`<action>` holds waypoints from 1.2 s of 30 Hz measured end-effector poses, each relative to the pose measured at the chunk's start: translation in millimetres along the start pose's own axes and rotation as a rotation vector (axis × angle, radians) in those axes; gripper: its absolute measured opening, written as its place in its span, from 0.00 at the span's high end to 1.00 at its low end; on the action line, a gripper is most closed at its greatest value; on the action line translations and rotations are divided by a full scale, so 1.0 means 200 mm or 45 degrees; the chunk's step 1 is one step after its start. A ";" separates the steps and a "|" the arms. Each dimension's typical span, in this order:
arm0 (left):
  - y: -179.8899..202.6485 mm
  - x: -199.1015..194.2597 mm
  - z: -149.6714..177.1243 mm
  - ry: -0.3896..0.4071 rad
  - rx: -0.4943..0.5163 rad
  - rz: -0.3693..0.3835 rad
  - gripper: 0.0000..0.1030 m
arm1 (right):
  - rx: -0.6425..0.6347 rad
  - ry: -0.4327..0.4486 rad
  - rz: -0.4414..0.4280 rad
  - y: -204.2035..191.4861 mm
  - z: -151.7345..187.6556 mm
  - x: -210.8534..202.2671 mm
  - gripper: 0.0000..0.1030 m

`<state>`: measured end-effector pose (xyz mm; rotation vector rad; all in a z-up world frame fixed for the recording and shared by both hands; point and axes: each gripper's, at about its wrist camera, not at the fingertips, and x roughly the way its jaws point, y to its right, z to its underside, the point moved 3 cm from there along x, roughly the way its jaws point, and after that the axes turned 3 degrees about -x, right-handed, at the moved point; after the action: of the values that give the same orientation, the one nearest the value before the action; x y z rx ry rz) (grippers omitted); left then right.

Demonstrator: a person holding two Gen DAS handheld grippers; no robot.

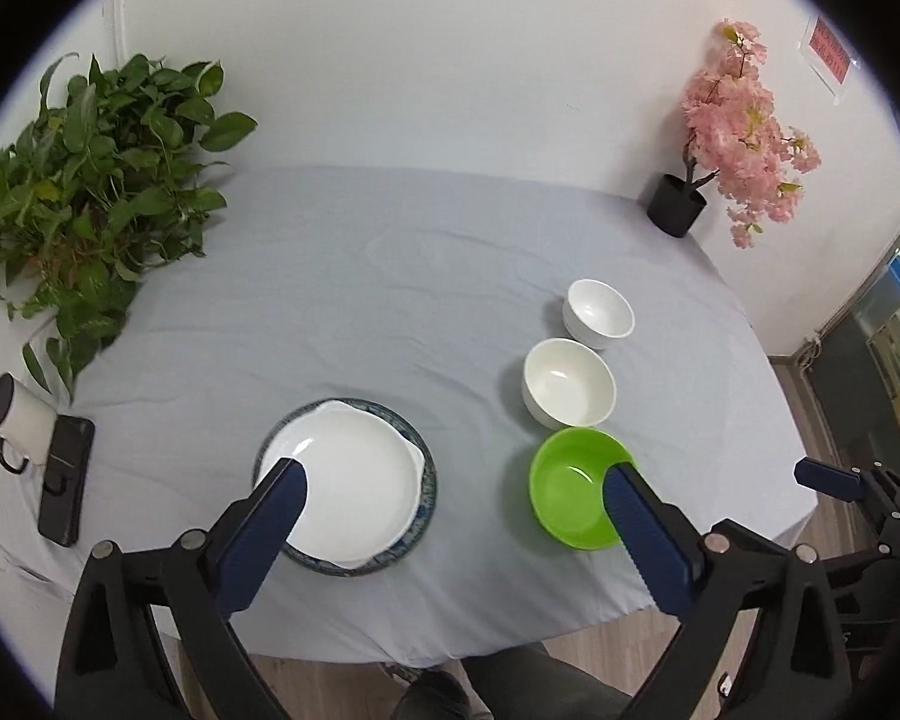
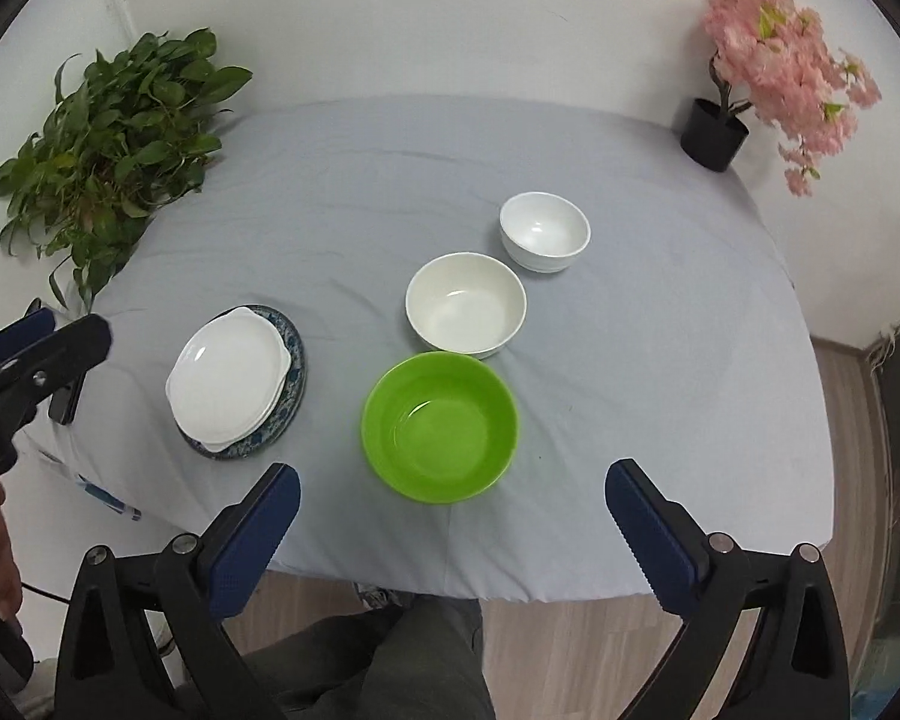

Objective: Organize plates and bowls
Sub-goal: 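Lower the green bowl onto the table and open the right gripper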

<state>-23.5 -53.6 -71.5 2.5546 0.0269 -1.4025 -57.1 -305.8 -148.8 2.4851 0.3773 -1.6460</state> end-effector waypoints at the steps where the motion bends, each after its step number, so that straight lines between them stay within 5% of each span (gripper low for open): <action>1: 0.00 0.00 0.01 0.003 -0.005 0.008 0.04 | -0.007 0.007 0.007 -0.01 0.01 -0.03 0.00; 9: 0.06 0.01 0.01 0.007 0.059 -0.009 0.04 | 0.014 0.005 0.046 0.00 0.04 -0.09 0.01; 19: 0.15 0.19 -0.10 -0.074 -0.015 -0.073 0.04 | -0.006 0.004 -0.003 0.18 -0.10 0.05 0.00; 36: 0.34 0.57 -0.33 -0.264 -0.113 -0.076 0.05 | 0.036 -0.111 -0.163 0.70 -0.49 0.61 0.01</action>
<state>102.9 -117.0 -119.8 2.3436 0.1288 -1.6431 114.8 -399.4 -225.6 2.4458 0.5162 -1.8124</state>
